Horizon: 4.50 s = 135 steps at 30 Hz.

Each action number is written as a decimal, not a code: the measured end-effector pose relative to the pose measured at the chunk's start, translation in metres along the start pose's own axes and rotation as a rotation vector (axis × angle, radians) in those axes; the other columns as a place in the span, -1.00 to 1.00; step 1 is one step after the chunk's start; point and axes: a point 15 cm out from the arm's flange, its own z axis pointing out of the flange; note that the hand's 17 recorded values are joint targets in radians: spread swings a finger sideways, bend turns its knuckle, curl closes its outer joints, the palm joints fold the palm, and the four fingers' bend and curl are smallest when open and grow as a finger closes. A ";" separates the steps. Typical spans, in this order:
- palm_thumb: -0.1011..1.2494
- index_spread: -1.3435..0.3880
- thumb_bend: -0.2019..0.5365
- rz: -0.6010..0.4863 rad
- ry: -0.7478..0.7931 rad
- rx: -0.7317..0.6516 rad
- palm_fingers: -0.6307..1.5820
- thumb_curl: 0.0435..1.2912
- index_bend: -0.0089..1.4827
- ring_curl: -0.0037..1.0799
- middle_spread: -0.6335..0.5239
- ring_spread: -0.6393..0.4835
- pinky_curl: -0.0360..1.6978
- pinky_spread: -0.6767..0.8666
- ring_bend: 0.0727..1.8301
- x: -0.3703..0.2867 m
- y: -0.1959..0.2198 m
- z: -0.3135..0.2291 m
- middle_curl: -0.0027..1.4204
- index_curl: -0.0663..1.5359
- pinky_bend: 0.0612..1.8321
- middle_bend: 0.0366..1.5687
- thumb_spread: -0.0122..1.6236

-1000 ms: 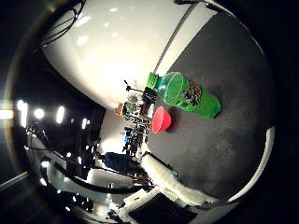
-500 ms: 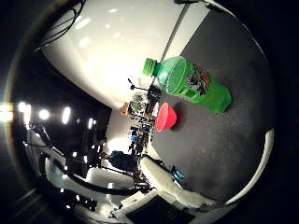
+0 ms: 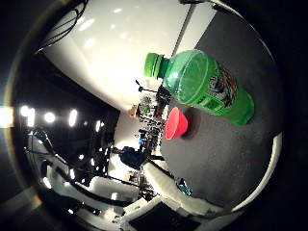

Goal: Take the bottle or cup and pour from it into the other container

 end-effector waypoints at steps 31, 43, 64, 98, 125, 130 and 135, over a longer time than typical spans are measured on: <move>0.17 0.34 -0.50 0.009 -0.093 -0.080 0.11 -0.52 -0.75 -0.29 -0.12 -0.20 -0.97 -0.16 0.09 -0.024 0.001 0.061 -0.33 -0.58 0.26 -0.26 0.20; 0.43 0.15 -0.51 0.036 -0.187 -0.209 0.55 -0.34 -0.50 -0.08 -0.29 -0.28 -0.81 -0.69 0.21 -0.050 0.019 0.083 -0.07 -0.31 0.44 -0.03 0.07; 0.51 0.15 -0.53 -0.060 -0.144 -0.251 0.40 -0.10 0.09 0.36 -0.31 -0.33 -0.37 -0.42 0.44 -0.127 -0.005 0.061 0.33 0.25 0.67 0.33 -0.10; 0.56 0.09 -0.53 -0.750 0.898 -0.705 0.34 -0.04 0.08 0.52 -0.42 -0.39 -0.07 -0.45 0.46 -0.363 -0.070 0.150 0.45 0.34 0.59 0.32 -0.16; 0.57 0.02 -0.54 -1.057 1.583 -1.140 0.33 -0.02 -0.03 0.55 -0.48 -0.41 -0.03 -0.48 0.43 -0.383 -0.065 0.184 0.54 0.40 0.55 0.23 -0.20; 0.57 0.01 -0.54 -1.086 1.641 -1.212 0.33 -0.02 -0.05 0.56 -0.49 -0.41 -0.02 -0.48 0.44 -0.372 -0.053 0.192 0.55 0.41 0.54 0.23 -0.20; 0.58 0.00 -0.53 -1.098 1.685 -1.270 0.32 -0.02 -0.06 0.57 -0.49 -0.41 0.00 -0.49 0.43 -0.357 -0.037 0.200 0.56 0.42 0.54 0.23 -0.18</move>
